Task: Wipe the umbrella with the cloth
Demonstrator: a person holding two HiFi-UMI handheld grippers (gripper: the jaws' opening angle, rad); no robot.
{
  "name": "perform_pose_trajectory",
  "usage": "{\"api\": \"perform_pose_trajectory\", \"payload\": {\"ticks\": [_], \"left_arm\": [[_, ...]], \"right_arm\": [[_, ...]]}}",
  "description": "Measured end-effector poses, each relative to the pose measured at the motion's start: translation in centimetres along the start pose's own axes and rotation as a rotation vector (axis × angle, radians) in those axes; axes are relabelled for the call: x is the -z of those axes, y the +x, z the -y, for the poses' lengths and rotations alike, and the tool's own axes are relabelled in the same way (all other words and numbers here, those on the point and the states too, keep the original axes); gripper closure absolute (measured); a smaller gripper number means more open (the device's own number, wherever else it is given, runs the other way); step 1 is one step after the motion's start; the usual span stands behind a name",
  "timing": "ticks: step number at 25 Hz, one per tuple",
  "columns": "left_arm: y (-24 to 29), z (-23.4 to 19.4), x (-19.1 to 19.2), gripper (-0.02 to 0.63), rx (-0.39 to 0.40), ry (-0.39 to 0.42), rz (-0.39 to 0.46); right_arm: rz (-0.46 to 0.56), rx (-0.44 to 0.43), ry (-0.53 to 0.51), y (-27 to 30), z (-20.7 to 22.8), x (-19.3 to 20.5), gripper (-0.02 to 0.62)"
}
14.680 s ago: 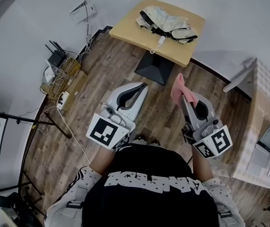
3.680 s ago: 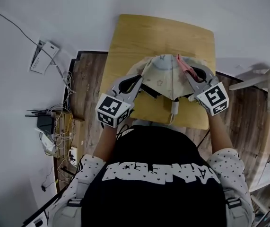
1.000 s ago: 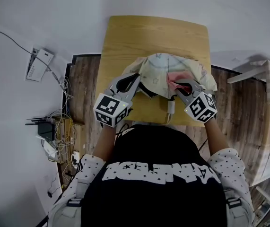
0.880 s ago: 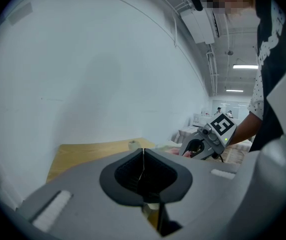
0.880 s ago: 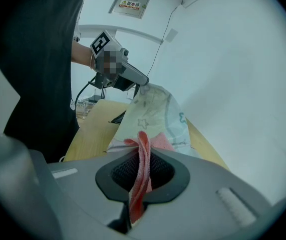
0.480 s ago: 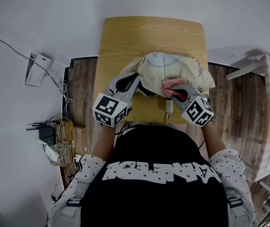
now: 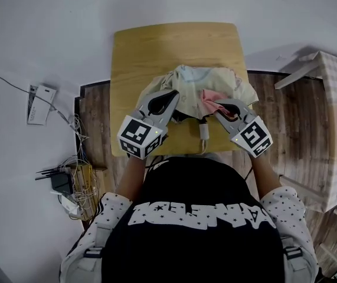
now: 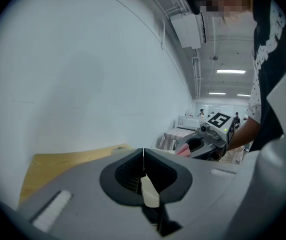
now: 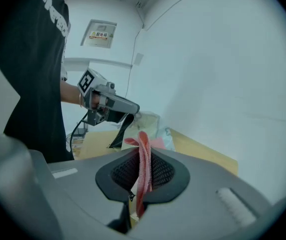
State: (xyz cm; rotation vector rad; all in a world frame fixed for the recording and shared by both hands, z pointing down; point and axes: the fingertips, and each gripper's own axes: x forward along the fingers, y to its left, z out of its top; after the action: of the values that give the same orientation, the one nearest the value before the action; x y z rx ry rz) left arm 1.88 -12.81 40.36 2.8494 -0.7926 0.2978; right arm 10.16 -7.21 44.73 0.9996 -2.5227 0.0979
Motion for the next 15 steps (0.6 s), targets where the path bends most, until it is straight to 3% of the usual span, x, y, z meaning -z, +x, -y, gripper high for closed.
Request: {"api": "perform_pose_trajectory", "payload": {"ticks": [15], "left_arm": [[7.0,7.4,-0.5,0.598,0.234,0.027,0.001]], "right_arm": [[0.113,0.211,0.076,-4.5,3.9,-4.6,0.575]]}}
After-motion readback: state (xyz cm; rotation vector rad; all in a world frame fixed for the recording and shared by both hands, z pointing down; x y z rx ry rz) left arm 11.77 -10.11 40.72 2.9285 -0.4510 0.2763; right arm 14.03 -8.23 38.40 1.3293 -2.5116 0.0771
